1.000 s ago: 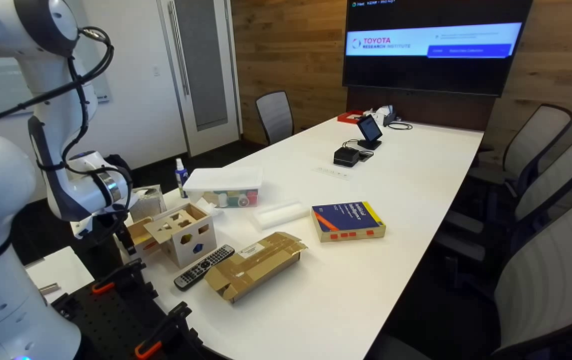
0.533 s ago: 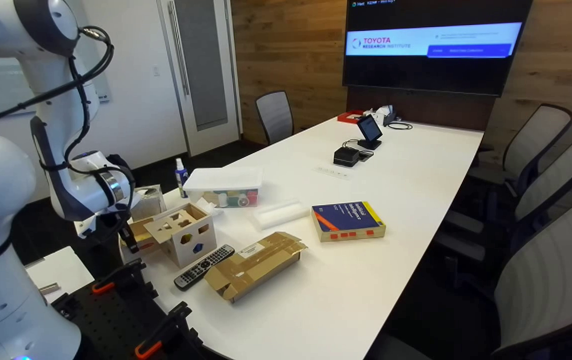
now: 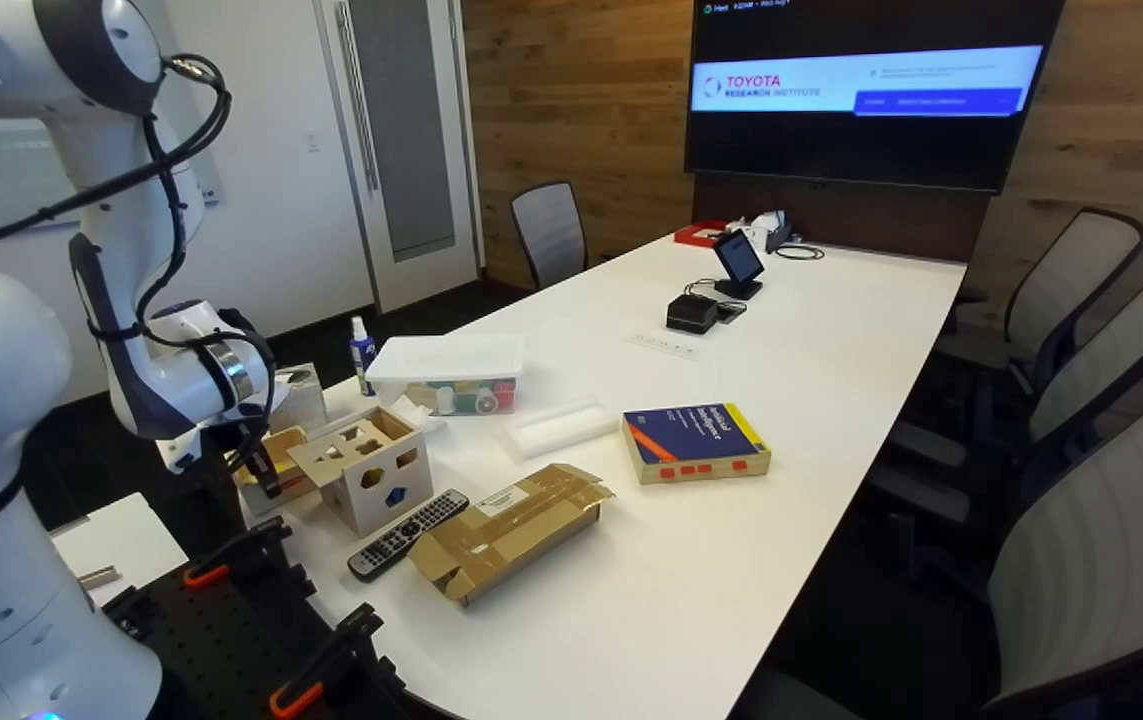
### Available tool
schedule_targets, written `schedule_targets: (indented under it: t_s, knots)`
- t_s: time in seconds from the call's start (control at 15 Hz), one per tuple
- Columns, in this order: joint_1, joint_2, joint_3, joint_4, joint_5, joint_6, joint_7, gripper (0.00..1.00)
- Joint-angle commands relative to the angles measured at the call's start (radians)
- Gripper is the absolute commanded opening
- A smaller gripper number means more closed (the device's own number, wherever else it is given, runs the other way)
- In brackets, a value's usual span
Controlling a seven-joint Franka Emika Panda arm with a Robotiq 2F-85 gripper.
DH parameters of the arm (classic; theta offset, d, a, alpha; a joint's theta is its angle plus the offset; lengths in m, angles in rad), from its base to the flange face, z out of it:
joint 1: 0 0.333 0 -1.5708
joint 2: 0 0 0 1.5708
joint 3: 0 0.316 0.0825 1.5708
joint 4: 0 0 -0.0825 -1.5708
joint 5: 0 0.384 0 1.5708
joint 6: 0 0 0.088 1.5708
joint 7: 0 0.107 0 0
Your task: Move the small crate closer to the cube-shaped object
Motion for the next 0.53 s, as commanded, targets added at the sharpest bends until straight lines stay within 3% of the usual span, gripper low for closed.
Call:
schedule_targets:
  t_s: [0.0, 0.27, 0.47]
  knots:
    - [-0.010, -0.054, 0.023, -0.027, 0.132, -0.039, -0.178, 0.02]
    - [0.005, -0.155, 0.047, -0.077, 0.347, -0.106, -0.417, 0.02]
    - [0.076, -0.267, -0.002, -0.110, 0.445, -0.187, -0.513, 0.02]
